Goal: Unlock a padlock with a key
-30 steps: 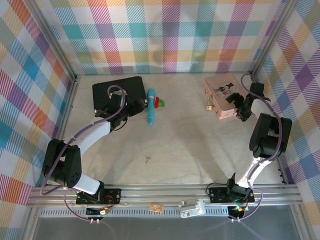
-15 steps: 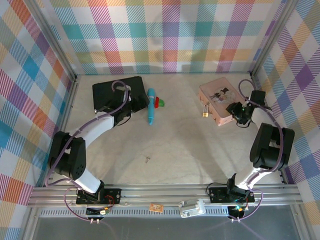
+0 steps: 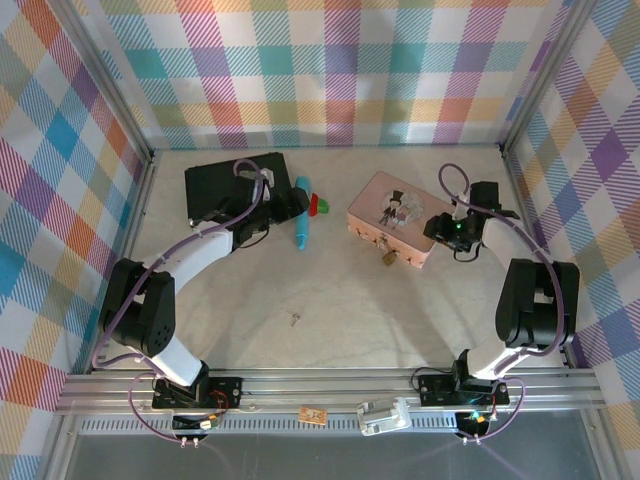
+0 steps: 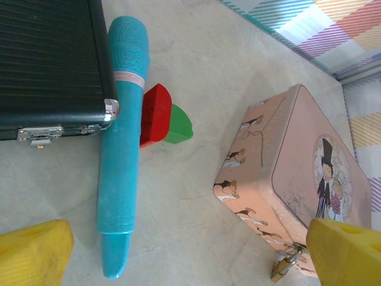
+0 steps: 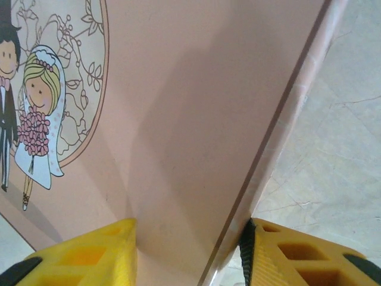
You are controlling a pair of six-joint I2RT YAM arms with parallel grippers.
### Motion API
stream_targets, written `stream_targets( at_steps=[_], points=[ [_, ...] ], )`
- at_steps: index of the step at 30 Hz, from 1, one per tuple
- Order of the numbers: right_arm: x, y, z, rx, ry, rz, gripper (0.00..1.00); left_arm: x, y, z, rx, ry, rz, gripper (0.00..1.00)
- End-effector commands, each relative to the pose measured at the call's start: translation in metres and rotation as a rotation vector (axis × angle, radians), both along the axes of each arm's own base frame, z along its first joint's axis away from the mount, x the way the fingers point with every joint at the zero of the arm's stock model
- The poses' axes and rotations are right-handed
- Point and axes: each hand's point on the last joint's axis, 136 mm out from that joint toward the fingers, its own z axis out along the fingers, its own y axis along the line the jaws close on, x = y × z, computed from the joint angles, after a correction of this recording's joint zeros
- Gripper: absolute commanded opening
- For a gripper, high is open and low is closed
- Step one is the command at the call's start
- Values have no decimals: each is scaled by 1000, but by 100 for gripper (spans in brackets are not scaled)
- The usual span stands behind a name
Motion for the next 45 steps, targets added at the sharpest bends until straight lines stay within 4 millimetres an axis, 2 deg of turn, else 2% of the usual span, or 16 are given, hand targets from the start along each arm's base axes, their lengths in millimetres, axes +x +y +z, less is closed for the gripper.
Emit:
stream_targets(
  at_steps=[1, 7, 11, 15, 19, 23, 25, 30, 33, 36, 38, 41, 45],
  points=[
    [-8, -23, -31, -169, 113, 54, 49, -10, -10, 13, -27, -27, -61, 100],
    [54, -40, -20, -268, 81, 106, 55, -21, -17, 16, -16, -16, -101, 100],
    [75, -43, 3, -283, 47, 106, 67, -26, -15, 20, -15, -28, -86, 100],
    [69, -40, 37, -319, -12, 78, 77, -28, -12, 24, -26, -44, -64, 100],
    [40, -20, 60, -315, -17, 62, 80, -26, -10, 22, -14, -42, -45, 100],
    [1, 31, 64, -249, -8, 101, 80, -24, 3, 12, -2, -16, 42, 100],
    [-21, 68, 59, -203, 12, 159, 80, -24, 17, 1, 5, 24, 125, 100],
    [-76, 164, 40, -121, 40, 305, 76, -26, 55, -17, -64, 99, 263, 100],
    [-111, 223, 23, -109, 54, 452, 70, -30, 81, -16, -68, 108, 315, 100],
    [-145, 274, 2, -186, 55, 630, 64, -38, 107, -13, -28, 110, 354, 100],
    [-163, 301, -11, -243, 62, 726, 63, -45, 122, -9, -6, 106, 386, 100],
    [-179, 332, -28, -331, 69, 816, 62, -57, 143, -7, 11, 100, 435, 100],
    [-183, 356, -46, -425, 72, 836, 60, -77, 173, -14, 51, 150, 507, 100]
  ],
)
